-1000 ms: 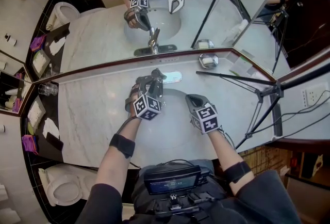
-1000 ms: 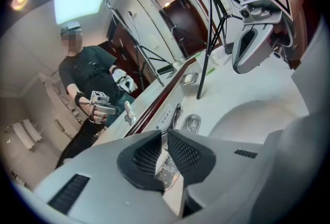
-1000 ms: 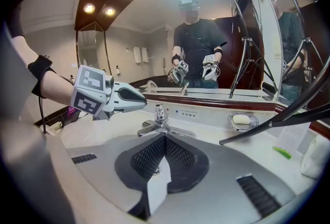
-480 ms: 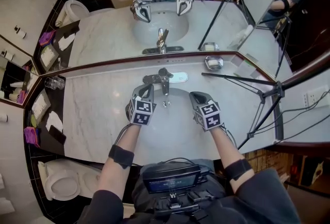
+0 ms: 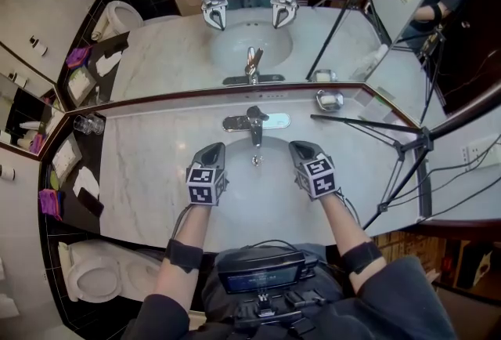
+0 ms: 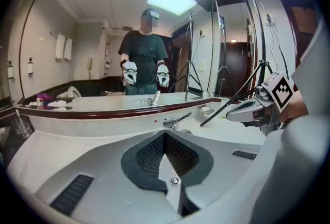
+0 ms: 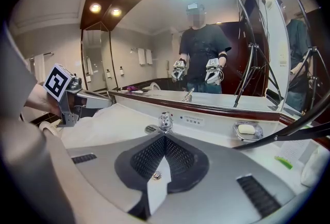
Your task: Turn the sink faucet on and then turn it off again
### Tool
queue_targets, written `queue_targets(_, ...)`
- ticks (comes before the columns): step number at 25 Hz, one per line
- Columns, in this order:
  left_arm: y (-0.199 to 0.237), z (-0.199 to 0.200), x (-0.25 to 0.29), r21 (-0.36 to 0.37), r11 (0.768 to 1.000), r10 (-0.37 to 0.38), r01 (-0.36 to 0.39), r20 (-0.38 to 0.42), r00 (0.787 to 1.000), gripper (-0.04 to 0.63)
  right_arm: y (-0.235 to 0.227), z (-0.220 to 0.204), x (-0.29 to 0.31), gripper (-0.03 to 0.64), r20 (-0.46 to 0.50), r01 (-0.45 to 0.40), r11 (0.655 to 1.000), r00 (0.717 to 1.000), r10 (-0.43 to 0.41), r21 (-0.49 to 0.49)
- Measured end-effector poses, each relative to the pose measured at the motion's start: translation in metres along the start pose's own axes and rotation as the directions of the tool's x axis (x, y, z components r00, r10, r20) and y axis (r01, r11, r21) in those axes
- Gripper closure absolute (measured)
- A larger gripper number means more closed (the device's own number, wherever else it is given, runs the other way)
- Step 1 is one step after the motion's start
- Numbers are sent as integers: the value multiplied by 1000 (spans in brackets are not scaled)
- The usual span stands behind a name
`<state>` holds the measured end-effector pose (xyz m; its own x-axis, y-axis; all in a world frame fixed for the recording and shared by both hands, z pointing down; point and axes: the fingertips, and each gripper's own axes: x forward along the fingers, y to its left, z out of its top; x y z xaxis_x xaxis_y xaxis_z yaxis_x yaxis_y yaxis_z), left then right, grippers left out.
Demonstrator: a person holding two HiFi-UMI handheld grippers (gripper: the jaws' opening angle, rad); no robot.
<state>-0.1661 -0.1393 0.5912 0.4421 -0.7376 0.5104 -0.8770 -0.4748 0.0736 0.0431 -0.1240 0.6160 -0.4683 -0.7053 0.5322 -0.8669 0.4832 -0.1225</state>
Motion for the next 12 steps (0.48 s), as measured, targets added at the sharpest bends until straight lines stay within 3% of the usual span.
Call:
queue_targets(8,11,-6,1,-11,999,35,-35,1,999,592,2,1,3,598,-4,3,1000,1000,-3,-4)
queue_targets(12,7,2,6,56,997,47,-47,-10,999,592,-1,-3,4,598,-12,5,1000,1000,-4,1)
